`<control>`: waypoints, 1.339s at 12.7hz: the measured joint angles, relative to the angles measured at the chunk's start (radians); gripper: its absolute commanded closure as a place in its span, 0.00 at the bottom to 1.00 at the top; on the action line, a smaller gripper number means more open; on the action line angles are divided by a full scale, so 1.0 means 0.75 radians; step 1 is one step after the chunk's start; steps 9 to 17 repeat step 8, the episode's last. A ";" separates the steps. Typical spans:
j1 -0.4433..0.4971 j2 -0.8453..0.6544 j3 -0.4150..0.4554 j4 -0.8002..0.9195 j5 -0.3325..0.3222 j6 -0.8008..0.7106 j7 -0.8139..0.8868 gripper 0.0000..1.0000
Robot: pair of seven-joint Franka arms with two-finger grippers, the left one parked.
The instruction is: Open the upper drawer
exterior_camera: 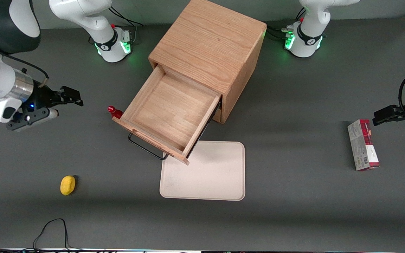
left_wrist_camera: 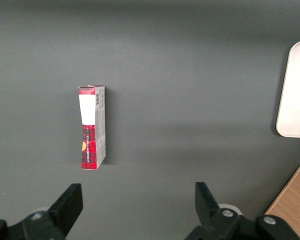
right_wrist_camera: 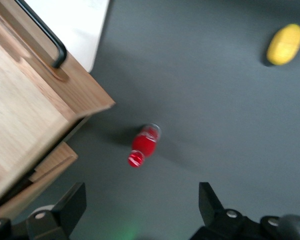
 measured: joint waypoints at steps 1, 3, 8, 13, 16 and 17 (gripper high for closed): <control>0.000 -0.028 0.000 -0.016 -0.022 0.008 0.009 0.00; 0.001 -0.058 0.000 -0.020 -0.030 0.017 0.032 0.00; -0.154 -0.076 0.171 0.009 -0.030 -0.024 0.129 0.00; -0.154 -0.076 0.171 0.009 -0.030 -0.024 0.129 0.00; -0.154 -0.076 0.171 0.009 -0.030 -0.024 0.129 0.00; -0.154 -0.076 0.171 0.009 -0.030 -0.024 0.129 0.00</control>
